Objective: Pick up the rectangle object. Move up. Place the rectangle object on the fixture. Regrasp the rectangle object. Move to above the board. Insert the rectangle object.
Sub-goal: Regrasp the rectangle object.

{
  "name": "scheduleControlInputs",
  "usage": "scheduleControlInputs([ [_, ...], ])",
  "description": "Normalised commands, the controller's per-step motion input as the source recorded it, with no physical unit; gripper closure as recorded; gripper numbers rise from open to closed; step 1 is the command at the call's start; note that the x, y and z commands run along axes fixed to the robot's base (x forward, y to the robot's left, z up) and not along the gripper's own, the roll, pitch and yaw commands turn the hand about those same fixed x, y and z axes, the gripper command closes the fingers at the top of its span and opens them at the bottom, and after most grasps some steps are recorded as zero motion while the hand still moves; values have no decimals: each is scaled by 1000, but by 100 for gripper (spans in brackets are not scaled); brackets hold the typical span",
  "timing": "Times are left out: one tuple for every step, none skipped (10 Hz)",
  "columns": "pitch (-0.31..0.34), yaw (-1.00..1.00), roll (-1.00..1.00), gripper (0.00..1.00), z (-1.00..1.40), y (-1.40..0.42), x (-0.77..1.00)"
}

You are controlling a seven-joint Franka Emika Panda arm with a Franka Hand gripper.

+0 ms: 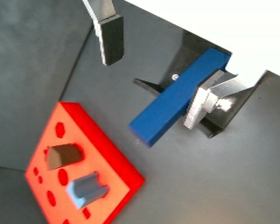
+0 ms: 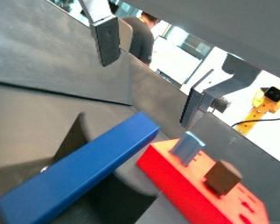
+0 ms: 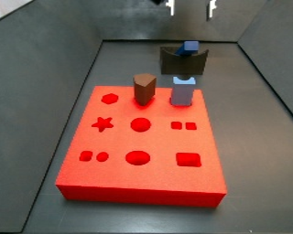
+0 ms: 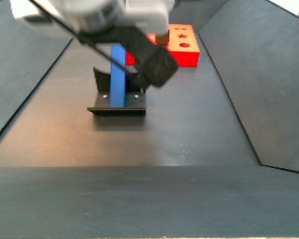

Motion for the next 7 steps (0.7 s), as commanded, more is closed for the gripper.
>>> scheduleControlInputs([
  [51, 12, 1000, 0, 980, -1000, -6],
  [42, 12, 1000, 0, 944, -1000, -32],
  [37, 11, 1000, 0, 919, -1000, -56],
  [28, 10, 1000, 0, 765, -928, -81],
  [25, 10, 1000, 0, 537, -750, -70],
  [22, 10, 1000, 0, 303, -556, -59],
  [18, 10, 1000, 0, 90, -362, -39],
])
